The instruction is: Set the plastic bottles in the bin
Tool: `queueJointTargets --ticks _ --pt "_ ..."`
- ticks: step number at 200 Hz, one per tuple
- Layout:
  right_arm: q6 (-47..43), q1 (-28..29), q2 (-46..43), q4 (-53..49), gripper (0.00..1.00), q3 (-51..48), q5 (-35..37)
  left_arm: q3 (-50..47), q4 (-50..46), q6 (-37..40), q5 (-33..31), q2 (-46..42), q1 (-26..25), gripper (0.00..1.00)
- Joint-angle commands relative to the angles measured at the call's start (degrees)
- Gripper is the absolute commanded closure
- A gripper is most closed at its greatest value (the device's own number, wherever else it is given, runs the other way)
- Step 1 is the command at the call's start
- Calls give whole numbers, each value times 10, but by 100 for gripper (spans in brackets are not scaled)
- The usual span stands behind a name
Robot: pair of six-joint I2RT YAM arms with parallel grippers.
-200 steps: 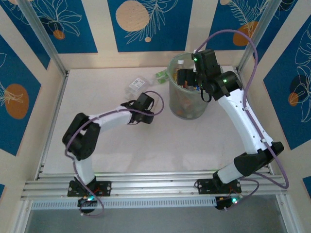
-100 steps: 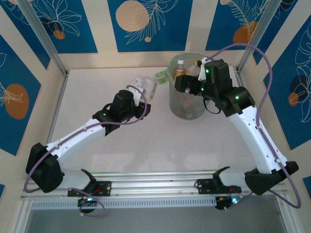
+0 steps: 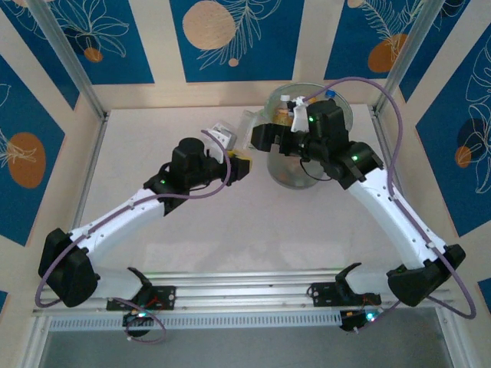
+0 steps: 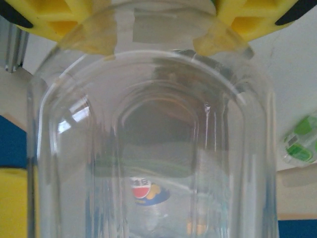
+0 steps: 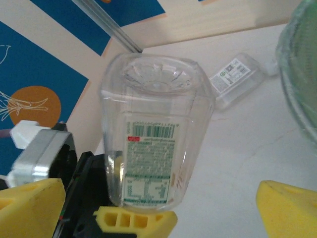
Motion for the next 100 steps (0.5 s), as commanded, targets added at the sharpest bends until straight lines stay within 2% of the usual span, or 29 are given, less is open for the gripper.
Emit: queueJointTargets --ticks 1,45,81,100 --pt "19 5 19 23 1 9 -18 12 47 -7 44 0 -9 60" --pt "30 10 47 37 2 20 -22 11 62 6 64 -5 -14 59" --pt "35 14 68 39 10 33 -28 18 64 25 81 -1 -22 59" --pt "33 18 76 35 17 42 -27 23 60 27 78 3 -23 59"
